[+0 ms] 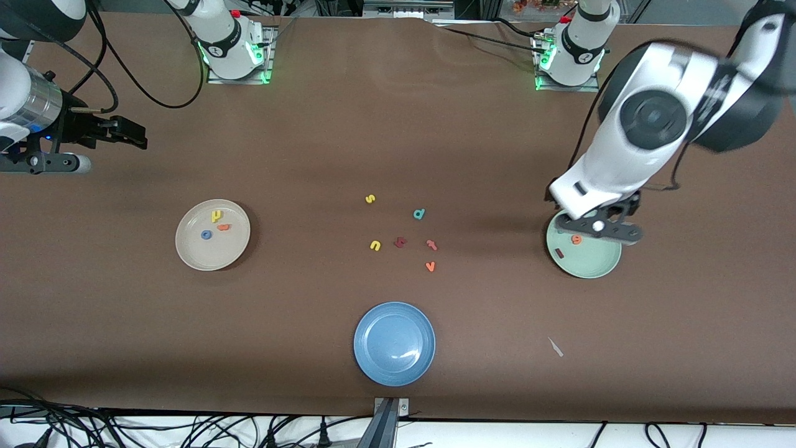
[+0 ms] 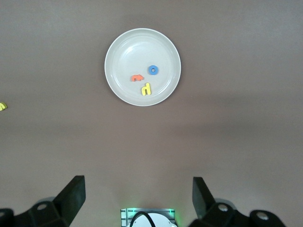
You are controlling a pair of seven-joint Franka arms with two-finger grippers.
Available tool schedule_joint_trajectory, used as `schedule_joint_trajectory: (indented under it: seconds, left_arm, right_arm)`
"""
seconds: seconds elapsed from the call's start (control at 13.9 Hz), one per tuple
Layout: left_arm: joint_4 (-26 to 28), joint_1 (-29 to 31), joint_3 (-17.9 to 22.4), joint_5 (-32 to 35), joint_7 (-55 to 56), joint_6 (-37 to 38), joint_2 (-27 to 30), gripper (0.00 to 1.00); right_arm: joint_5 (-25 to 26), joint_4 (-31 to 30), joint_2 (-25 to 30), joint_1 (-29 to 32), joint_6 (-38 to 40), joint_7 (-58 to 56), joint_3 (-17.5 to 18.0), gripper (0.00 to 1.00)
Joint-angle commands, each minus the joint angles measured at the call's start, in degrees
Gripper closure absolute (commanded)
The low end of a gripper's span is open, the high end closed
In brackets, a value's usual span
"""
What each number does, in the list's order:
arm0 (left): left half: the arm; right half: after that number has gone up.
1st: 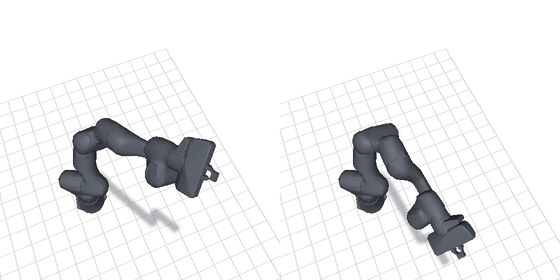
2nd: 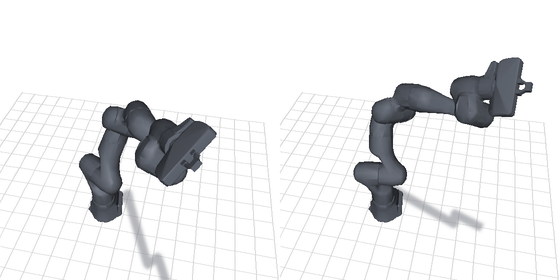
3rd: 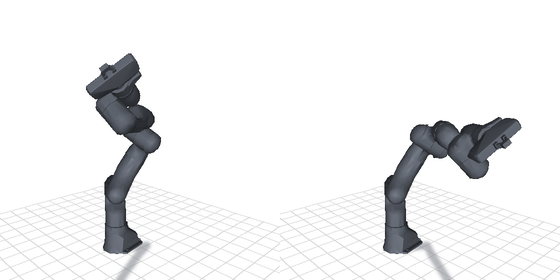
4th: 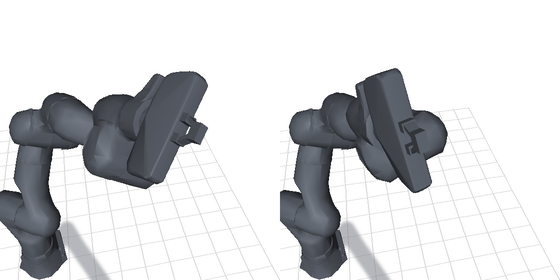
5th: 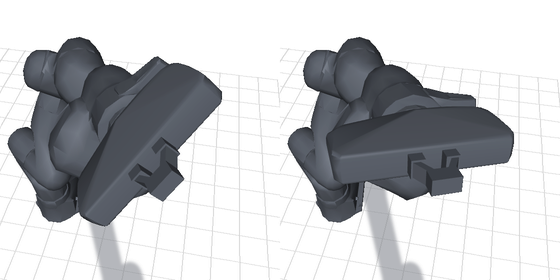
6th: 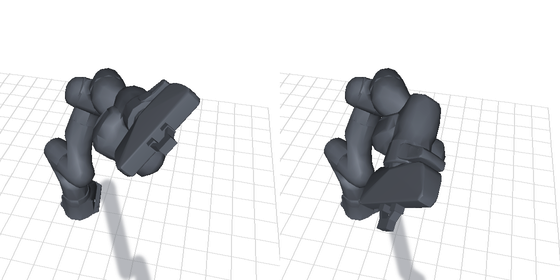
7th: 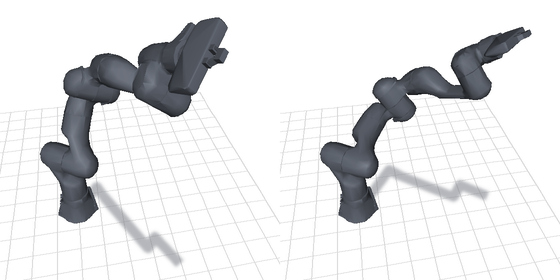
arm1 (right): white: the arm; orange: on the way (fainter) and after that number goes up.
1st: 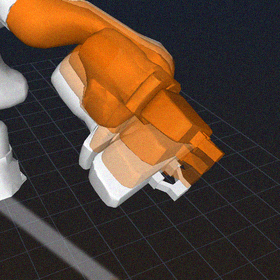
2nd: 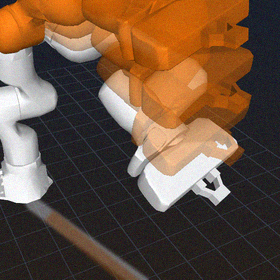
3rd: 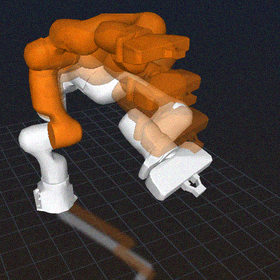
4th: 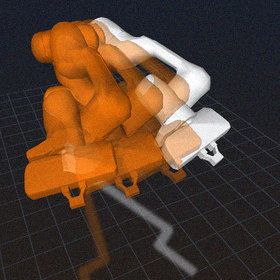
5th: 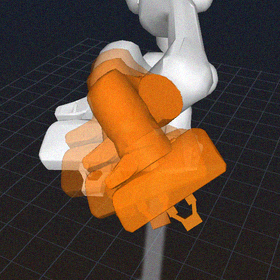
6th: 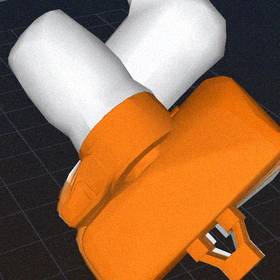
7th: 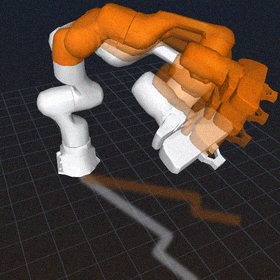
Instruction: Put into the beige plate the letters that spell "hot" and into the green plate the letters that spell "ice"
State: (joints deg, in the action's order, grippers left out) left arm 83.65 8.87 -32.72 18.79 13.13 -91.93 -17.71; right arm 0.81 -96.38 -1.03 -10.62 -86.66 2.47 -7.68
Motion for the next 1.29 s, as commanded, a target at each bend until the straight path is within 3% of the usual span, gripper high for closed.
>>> schedule_joint_trajectory:
  seconds: [0.0,0.14,0.43,0.72,0.86,1.22]
  left_arm:
    - [-4.28,1.4,0.73,-2.52,-3.53,2.11,-0.4,0.0]
    - [-3.59,2.55,2.12,-7.94,-7.05,1.32,3.27,0.0]
    - [0.71,0.8,12.56,-14.13,-18.55,1.23,11.71,0.0]
    - [5.89,-9.46,25.66,-14.31,-18.06,1.32,17.69,0.0]
    - [9.68,-10.1,26.3,-14.48,-13.5,0.96,21.21,0.0]
    - [8.64,-11.94,25.95,-14.57,-12.96,1.75,21.84,0.0]
  right_arm:
    - [-0.73,1.63,-0.64,-0.19,1.23,0.7,-0.32,0.0]
    - [-0.73,1.63,-0.64,-0.19,1.32,0.7,-0.32,0.0]
    - [-0.73,1.63,-0.73,-0.19,1.32,0.7,-0.32,0.0]
    - [-0.73,1.63,-0.64,-0.1,1.32,0.61,-0.32,0.0]
    - [-0.73,1.63,-0.64,-0.19,1.32,0.7,-0.32,0.0]
    - [-0.73,1.63,-0.64,-0.19,1.32,0.7,-0.32,0.0]
